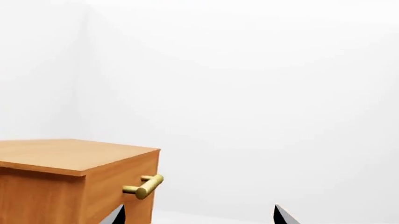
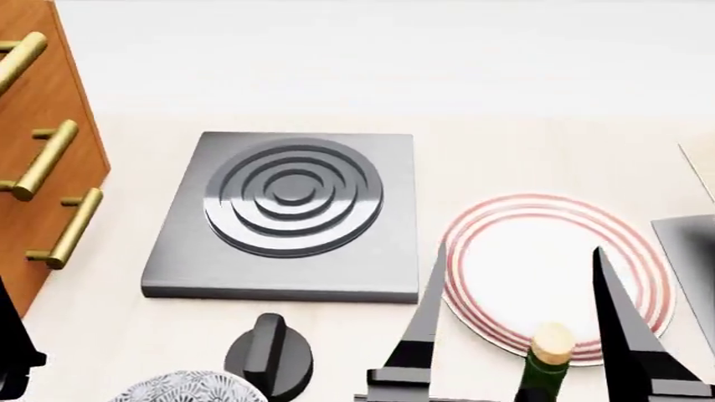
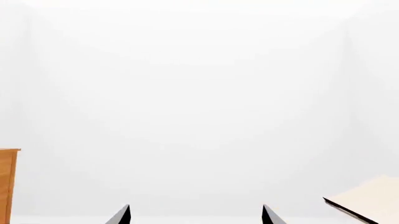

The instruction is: Put the bowl on the top of the cabinet.

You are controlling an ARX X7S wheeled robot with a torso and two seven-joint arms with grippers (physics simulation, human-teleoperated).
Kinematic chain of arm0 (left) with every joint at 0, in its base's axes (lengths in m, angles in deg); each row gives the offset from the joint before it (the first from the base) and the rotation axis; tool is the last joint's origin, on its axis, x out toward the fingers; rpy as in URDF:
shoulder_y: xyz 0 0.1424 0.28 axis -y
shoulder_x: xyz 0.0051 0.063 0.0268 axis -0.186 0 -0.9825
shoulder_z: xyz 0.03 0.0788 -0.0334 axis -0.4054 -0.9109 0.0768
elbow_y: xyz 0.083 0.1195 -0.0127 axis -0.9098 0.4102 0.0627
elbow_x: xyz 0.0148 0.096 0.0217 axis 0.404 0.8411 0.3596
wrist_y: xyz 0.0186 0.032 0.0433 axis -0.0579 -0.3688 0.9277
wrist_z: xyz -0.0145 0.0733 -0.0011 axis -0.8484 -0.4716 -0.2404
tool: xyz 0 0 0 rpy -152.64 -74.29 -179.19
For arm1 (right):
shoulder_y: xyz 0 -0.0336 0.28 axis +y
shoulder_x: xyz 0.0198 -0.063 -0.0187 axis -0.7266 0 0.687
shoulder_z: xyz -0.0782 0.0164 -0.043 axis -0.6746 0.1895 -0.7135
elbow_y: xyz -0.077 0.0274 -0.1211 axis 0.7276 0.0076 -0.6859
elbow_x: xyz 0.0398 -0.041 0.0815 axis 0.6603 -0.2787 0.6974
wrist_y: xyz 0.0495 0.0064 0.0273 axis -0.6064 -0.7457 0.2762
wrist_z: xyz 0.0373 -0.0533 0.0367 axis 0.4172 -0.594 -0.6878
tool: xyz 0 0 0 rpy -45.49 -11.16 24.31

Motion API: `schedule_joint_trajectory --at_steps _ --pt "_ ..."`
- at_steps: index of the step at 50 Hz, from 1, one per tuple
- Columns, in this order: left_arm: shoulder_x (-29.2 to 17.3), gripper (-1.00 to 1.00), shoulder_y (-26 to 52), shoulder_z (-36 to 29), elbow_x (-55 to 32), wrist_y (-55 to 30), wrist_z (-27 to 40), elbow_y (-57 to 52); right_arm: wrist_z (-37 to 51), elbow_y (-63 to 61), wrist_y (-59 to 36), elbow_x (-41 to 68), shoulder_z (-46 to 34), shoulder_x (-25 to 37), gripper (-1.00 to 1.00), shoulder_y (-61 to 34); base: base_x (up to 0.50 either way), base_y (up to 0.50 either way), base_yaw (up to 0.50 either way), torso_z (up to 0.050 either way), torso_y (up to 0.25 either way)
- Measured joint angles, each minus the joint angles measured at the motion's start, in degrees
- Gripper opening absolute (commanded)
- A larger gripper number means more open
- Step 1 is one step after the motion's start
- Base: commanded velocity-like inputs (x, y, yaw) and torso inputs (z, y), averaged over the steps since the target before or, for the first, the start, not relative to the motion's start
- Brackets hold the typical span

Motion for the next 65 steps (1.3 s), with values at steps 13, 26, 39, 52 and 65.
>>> schedule_joint_trajectory --at_steps 13,26,39,52,65 --pt "-1.0 1.0 -0.1 -0.6 -0.3 0.4 1.1 0.2 0.3 0.0 0.8 1.1 0.2 0.1 1.0 0.2 0.0 0.31 0.0 0.005 0.0" --pt "-2.0 1.0 0.1 -1.2 -0.9 0.2 2.2 0.2 0.7 0.0 1.6 2.1 0.6 0.2 1.0 0.3 0.0 0.0 0.0 0.049 0.0" --pt "-2.9 1.0 0.3 -1.3 -2.0 -0.1 3.3 0.0 1.3 -0.3 1.7 2.7 0.5 0.6 1.0 0.2 0.0 0.0 0.0 0.05 0.0" --pt "-3.7 1.0 0.4 -1.5 -2.9 0.2 4.1 -0.1 2.0 -0.4 1.8 3.3 0.3 1.2 1.0 0.1 0.0 0.0 0.0 0.05 0.0" --pt "-4.6 1.0 0.4 -2.3 -2.4 0.5 4.6 -0.3 2.6 -0.5 1.9 3.9 0.1 1.8 1.0 0.0 0.0 0.0 0.0 0.047 -0.075"
